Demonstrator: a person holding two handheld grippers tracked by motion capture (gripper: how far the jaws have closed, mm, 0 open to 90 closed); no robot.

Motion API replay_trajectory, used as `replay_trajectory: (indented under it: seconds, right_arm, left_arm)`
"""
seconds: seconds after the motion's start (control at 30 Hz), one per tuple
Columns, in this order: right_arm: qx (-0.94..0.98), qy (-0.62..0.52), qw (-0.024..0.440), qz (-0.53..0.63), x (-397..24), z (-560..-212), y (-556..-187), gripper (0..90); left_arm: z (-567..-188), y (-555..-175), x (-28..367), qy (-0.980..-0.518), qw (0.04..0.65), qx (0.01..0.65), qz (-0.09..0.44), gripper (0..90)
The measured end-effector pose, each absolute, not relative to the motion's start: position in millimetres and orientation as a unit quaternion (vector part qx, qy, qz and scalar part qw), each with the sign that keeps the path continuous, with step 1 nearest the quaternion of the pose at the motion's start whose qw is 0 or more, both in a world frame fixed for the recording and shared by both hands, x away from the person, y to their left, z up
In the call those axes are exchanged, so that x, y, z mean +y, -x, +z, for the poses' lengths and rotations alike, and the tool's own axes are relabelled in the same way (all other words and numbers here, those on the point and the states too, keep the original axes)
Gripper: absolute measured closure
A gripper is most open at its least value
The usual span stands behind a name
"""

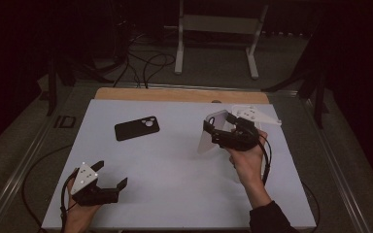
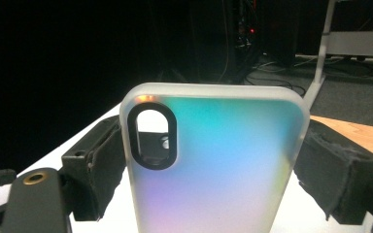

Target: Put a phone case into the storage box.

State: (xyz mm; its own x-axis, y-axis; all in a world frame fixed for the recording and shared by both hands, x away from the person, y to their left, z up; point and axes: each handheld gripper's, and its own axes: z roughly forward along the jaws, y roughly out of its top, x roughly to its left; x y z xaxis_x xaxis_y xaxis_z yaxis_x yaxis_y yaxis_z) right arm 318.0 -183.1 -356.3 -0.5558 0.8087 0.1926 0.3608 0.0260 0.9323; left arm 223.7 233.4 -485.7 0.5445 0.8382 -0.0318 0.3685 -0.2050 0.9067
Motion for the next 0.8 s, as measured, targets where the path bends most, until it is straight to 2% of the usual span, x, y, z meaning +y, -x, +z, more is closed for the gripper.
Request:
replay_trajectory:
  seconds: [0.8]
  right_arm:
    - [0.69, -0.431, 0.236, 0.531, -194, -341, -350, 16.8]
  left_arm:
    - [-488, -224, 232, -0.741, 0.475, 0.407, 0.244, 0.2]
